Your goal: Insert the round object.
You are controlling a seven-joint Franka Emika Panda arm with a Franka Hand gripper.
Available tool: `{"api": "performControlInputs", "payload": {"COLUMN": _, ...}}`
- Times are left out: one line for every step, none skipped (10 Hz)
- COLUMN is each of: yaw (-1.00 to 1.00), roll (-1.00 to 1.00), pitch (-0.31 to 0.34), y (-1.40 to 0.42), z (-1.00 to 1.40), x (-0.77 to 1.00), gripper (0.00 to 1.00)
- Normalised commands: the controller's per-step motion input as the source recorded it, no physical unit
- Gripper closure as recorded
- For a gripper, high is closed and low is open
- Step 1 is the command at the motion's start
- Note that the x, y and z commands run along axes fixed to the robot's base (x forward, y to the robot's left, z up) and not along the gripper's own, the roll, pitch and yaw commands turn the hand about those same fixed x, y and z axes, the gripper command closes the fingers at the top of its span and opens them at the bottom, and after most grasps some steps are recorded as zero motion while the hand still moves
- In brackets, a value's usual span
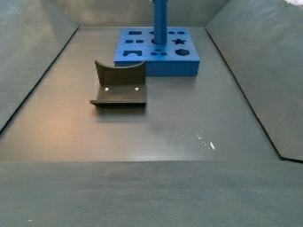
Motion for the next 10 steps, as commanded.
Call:
{"api": "performControlInputs", "payload": {"yaw": -0.09, "roll": -0.03, "pitch": 0.000, "y": 0.00, "z": -0.45, "x": 0.21, "gripper": 1.00}}
{"api": "performControlInputs", "payload": {"yaw": -0.08, "roll": -0.06, "pitch": 0.000, "y": 0.00, "z": -0.51, "x": 0.09, "gripper": 1.00}}
{"api": "performControlInputs", "payload": {"yaw": -0.11, "roll": -0.08, "pitch": 0.000, "y": 0.00, "z": -0.45, "x": 0.03, "gripper": 1.00}}
{"api": "performControlInputs", "payload": {"yaw": -0.11, "roll": -0.05, "pitch": 0.000, "y": 0.00, "z": -0.33, "x": 0.04, "gripper": 1.00}}
{"api": "performControlInputs", "payload": {"yaw": -0.11, "roll": -0.04, "pitch": 0.000, "y": 0.00, "z": -0.30, "x": 0.06, "gripper": 1.00}}
{"api": "performControlInputs", "payload": {"yaw": -0.12, "roll": -0.02, "pitch": 0.000, "y": 0.00, "z": -0.37, "x": 0.11, "gripper": 1.00}}
{"api": "performControlInputs", "payload": {"yaw": -0.13, "roll": -0.01, "pitch": 0.000, "y": 0.00, "z": -0.38, "x": 0.17, "gripper": 1.00}}
{"api": "performControlInputs", "payload": {"yaw": -0.11, "roll": 0.00, "pitch": 0.026, "y": 0.00, "z": -0.26, "x": 0.19, "gripper": 1.00}}
{"api": "performControlInputs", "payload": {"yaw": -0.11, "roll": 0.00, "pitch": 0.050, "y": 0.00, "z": -0.20, "x": 0.21, "gripper": 1.00}}
{"api": "performControlInputs", "payload": {"yaw": -0.10, "roll": 0.00, "pitch": 0.060, "y": -0.03, "z": -0.20, "x": 0.26, "gripper": 1.00}}
